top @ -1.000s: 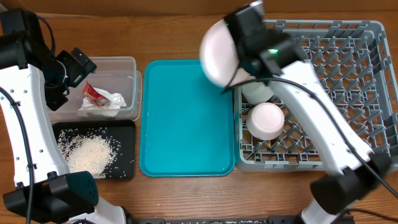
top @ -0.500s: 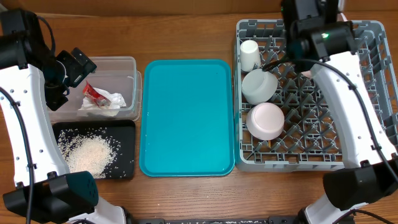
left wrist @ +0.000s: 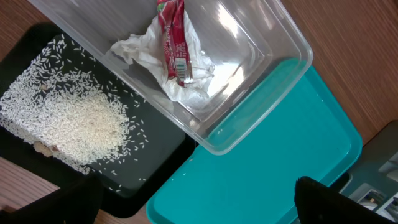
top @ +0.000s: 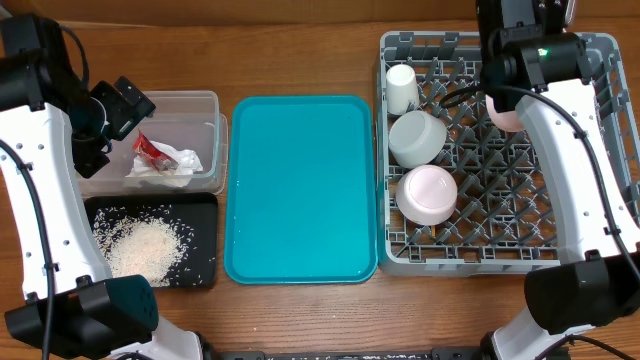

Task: Sort waste into correct bins and load items into the dishwasher
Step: 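Lower the plate on edge into the rack slots with the right gripper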

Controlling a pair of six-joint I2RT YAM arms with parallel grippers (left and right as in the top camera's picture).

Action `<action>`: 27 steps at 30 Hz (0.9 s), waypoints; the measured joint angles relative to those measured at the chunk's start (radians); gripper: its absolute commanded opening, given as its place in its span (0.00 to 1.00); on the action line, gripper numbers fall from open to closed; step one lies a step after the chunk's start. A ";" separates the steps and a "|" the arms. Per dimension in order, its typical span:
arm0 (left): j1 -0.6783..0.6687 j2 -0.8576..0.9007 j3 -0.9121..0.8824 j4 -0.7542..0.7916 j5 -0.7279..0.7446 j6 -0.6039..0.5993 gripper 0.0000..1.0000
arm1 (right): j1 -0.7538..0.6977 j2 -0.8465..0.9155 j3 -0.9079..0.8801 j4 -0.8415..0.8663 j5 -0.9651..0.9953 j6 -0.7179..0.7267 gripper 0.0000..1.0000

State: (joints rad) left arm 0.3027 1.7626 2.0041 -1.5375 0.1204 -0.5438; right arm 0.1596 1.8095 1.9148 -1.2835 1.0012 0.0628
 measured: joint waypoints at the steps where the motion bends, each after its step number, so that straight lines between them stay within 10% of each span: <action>1: 0.000 0.000 0.000 0.000 0.000 0.000 1.00 | 0.000 0.000 -0.006 0.001 -0.001 0.000 0.04; 27: 0.000 0.000 0.000 0.000 0.000 0.000 1.00 | -0.003 0.018 -0.195 0.167 -0.220 -0.007 0.05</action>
State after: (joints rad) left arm 0.3027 1.7626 2.0037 -1.5372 0.1200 -0.5438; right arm 0.1562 1.8275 1.7199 -1.1160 0.7815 0.0559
